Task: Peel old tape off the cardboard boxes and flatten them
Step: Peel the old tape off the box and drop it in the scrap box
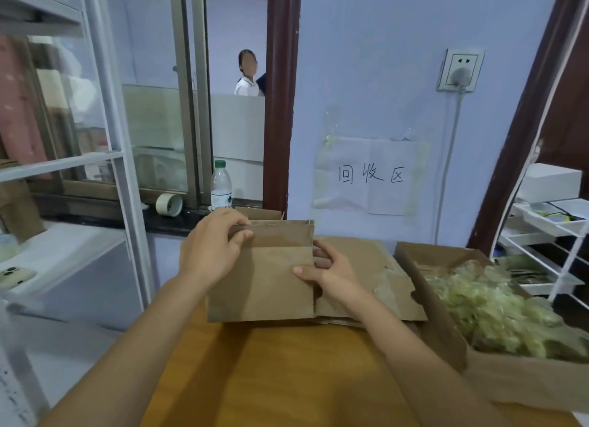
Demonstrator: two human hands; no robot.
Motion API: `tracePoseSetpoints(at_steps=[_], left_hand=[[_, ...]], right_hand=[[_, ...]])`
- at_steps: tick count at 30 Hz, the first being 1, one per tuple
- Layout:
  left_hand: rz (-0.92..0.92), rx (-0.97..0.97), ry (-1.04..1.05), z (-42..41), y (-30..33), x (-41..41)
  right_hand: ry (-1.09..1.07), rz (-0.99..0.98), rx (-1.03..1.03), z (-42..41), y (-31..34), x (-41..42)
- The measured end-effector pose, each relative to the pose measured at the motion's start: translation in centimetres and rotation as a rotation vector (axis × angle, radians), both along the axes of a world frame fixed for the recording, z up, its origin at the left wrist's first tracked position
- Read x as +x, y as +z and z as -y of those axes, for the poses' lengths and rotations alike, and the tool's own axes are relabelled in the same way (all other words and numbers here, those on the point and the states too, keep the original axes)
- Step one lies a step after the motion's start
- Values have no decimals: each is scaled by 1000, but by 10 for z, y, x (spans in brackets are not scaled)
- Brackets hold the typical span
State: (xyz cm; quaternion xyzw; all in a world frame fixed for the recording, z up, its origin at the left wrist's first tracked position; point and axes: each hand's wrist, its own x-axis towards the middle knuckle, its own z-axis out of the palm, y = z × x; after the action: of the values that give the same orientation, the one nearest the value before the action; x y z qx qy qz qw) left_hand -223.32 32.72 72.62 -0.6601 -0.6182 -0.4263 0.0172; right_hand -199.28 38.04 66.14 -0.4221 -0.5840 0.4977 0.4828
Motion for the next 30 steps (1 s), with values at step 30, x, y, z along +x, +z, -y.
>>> tracePoseSetpoints(at_steps=[30], left_hand=[[338,6,-323,110,13,106]], right_hand=[[-237,-138,-161,170,15,112]])
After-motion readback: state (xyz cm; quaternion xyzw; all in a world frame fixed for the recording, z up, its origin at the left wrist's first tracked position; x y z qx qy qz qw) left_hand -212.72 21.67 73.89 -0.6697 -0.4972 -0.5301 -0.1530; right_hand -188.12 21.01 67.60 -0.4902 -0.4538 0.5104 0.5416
